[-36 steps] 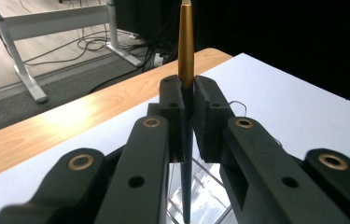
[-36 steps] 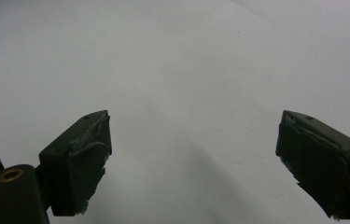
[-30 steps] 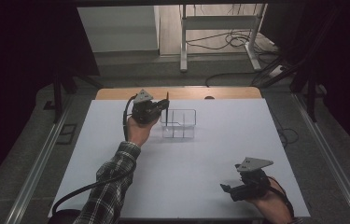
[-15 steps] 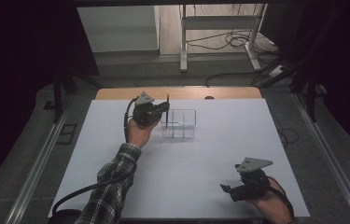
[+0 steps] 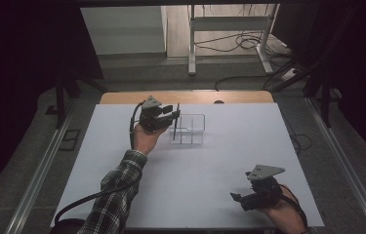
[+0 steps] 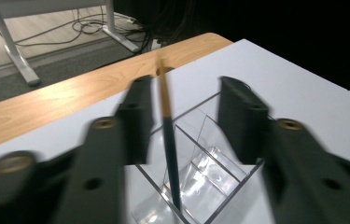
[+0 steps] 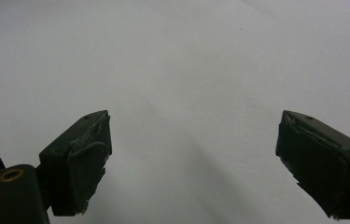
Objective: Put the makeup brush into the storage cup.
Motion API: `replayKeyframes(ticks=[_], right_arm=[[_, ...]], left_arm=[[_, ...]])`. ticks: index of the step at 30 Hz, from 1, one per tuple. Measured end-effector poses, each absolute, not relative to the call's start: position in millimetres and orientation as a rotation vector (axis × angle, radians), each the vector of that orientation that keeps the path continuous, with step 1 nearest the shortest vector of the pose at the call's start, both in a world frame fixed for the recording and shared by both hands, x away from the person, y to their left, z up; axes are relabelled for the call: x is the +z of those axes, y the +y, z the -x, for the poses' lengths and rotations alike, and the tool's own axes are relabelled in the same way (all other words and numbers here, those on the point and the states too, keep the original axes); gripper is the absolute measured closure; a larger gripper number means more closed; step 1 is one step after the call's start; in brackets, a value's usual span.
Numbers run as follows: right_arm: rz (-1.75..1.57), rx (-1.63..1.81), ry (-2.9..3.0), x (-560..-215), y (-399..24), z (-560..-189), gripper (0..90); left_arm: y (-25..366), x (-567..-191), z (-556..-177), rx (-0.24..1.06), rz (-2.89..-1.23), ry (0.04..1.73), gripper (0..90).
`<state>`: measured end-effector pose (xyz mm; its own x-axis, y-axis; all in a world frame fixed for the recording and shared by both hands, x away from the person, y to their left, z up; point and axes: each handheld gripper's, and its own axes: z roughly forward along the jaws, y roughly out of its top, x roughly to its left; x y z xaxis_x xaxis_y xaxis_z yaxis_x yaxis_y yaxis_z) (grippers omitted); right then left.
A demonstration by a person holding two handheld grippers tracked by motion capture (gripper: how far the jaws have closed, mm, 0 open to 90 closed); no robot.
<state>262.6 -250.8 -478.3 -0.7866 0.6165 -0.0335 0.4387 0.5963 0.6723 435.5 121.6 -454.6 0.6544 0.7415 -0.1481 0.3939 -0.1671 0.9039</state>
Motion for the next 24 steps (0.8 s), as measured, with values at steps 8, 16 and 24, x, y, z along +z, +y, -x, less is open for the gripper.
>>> replayKeyframes(ticks=[8,16,24], right_arm=[[-0.865,0.97,2.565,-478.5,-250.5,-262.6,10.8],[-0.867,0.971,2.562,-478.4,-250.8,-262.7,10.8],[-0.874,0.975,2.561,-478.3,-250.7,-262.7,10.8]], left_arm=[[118.4,-451.8,-436.2,0.407,-1.803,0.92,19.0],[118.1,-450.3,-437.7,0.372,-1.806,0.947,7.1],[121.1,-446.1,-437.2,0.358,-1.813,0.943,2.7]])
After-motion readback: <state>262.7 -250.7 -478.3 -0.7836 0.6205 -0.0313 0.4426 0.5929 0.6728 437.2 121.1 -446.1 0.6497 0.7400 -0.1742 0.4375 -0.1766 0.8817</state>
